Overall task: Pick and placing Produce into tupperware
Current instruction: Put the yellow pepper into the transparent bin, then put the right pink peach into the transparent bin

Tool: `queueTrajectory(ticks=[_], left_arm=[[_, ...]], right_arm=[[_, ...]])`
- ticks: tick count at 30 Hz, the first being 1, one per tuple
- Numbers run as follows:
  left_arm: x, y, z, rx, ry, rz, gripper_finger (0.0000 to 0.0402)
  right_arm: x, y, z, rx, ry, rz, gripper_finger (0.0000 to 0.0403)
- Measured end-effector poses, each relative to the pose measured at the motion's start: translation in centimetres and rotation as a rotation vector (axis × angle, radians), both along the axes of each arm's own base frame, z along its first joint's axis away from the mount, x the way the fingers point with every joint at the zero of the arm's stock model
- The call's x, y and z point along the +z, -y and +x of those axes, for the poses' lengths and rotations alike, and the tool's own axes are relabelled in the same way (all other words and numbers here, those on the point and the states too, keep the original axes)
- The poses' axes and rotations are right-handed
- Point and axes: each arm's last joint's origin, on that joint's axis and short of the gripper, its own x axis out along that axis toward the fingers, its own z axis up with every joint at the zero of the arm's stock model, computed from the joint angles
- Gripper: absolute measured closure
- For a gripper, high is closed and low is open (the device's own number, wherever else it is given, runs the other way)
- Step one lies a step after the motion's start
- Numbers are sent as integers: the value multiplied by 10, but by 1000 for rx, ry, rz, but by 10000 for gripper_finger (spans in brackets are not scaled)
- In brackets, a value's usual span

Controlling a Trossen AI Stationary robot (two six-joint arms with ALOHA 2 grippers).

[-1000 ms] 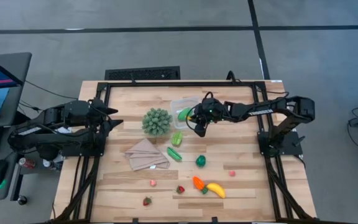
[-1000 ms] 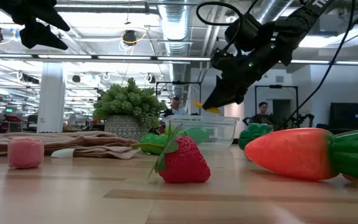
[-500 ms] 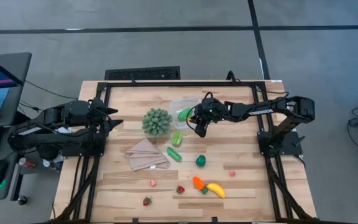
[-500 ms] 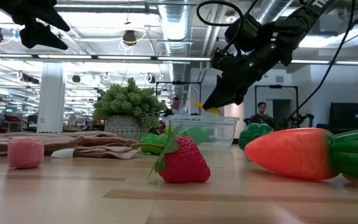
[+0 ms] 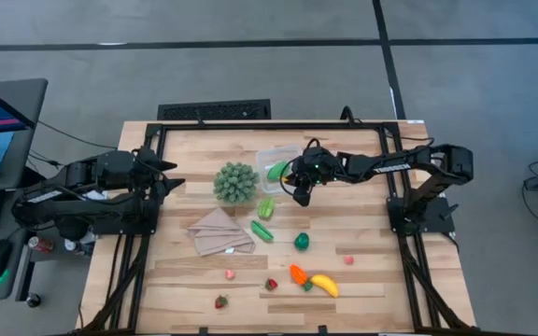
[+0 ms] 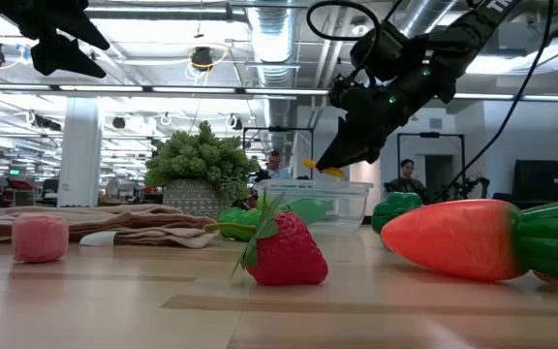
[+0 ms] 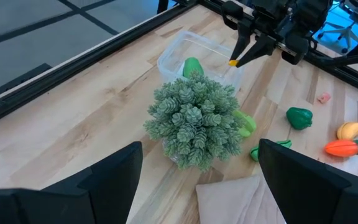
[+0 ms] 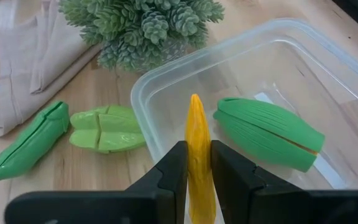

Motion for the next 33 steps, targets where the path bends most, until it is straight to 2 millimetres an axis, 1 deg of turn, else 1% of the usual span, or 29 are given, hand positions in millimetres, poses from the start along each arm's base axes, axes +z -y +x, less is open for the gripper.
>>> queueTrajectory(ticks=[15,19,27,33], left_arm=[[0,0,0,0,0,0,91],[0,0,0,0,0,0,91],[0,0,0,0,0,0,91],[0,0,0,4,-1,4,91]], right_arm=[[0,2,0,-38,-7,-29,335],[0,2,0,-38,-7,-29,309],[0,2,0,-42,-6,-24,235],[0,2,0,-57,-3,-4,204]])
